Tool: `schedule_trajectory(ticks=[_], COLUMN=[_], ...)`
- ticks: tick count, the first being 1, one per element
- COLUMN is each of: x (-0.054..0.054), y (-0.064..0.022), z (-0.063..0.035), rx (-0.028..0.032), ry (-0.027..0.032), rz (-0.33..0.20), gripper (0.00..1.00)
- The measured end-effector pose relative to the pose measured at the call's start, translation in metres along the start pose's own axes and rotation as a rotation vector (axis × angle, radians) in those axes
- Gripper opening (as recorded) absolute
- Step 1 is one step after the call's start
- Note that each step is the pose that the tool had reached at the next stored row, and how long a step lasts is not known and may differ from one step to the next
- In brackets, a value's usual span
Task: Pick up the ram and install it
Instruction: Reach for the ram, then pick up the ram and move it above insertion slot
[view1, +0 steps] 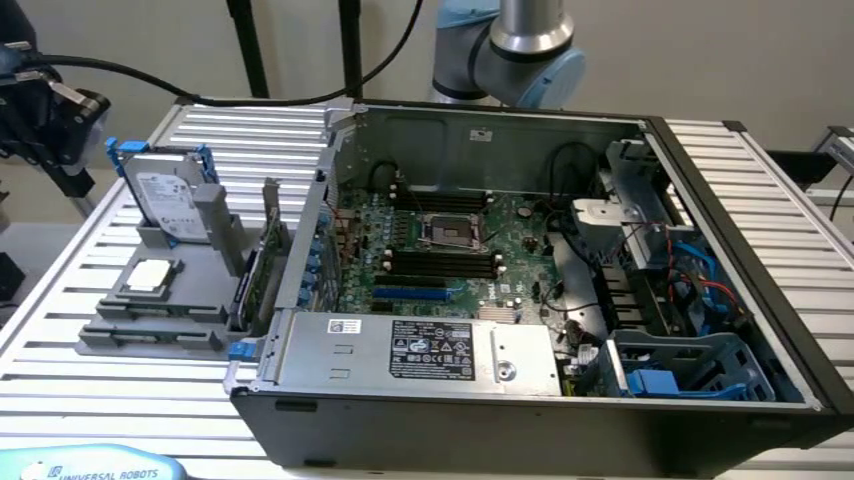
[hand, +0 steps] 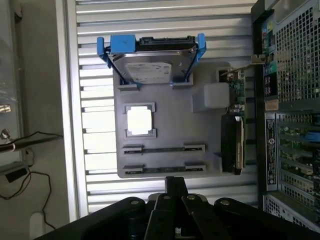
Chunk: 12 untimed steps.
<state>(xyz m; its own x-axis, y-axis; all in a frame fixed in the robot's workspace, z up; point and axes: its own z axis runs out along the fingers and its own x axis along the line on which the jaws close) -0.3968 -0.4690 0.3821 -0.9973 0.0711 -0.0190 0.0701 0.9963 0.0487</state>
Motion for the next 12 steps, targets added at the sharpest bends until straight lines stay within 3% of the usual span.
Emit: schedule_trajectory(ticks=[12], x=[0.0044], y=[-0.0006], z=[0.0004], rx=[0.0000], ry=[0.0005], rz=[0.000], gripper=[0.11])
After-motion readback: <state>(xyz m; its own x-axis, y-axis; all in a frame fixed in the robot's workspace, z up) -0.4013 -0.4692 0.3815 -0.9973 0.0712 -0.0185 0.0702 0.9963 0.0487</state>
